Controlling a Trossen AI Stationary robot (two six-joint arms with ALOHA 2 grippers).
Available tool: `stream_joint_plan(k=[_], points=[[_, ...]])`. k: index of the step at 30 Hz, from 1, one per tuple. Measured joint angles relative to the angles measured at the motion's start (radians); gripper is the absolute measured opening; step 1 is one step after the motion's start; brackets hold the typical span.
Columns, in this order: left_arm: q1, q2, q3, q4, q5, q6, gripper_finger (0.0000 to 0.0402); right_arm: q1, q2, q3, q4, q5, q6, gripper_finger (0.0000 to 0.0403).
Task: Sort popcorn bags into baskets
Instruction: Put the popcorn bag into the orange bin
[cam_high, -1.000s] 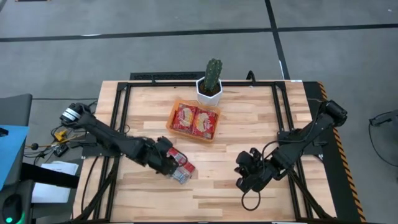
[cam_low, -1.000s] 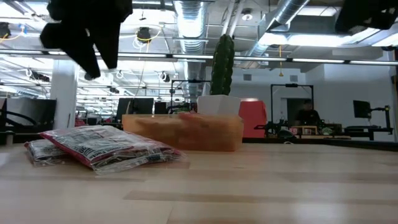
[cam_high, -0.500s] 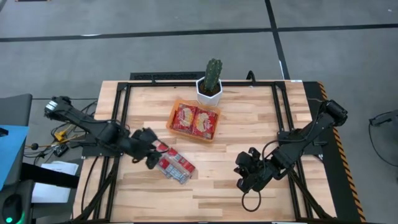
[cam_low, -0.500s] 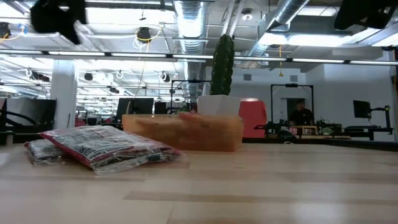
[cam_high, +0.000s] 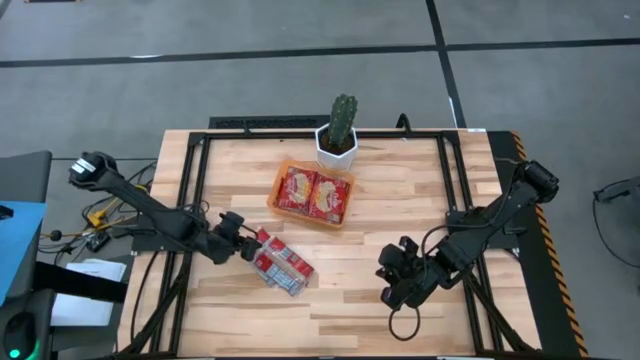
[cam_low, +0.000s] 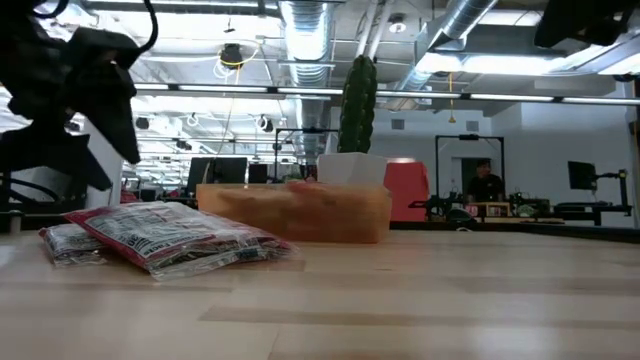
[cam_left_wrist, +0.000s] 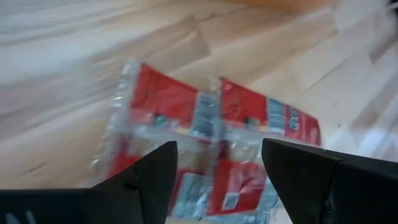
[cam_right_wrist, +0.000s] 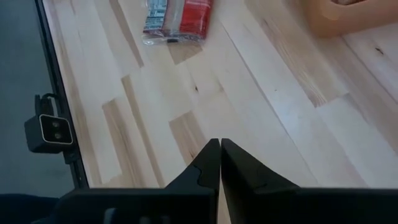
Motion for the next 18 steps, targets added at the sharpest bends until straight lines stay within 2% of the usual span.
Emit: stream_joint_plan(k=[4,9,15,18], points=[[0.0,0.072,0.001,0.061,0.004,0.036,0.0223,-0.009,0.0,0.0,0.01,0.011,0.0,0.0039],[0.0,0.206,0.001,0.173,0.085,0.046,0.0223,-0.012,0.0,0.0,0.016,0.013,0.0,0.0039],[0.0,0.357,0.003,0.387,0.138,0.067,0.0223,-0.011,0.0,0.0,0.018,0.013,0.005,0.0039],[0.0,0.42,0.004,0.432,0.178,0.053,0.0212,-0.011,0.0,0.0,0.018,0.013,0.005,0.0038]])
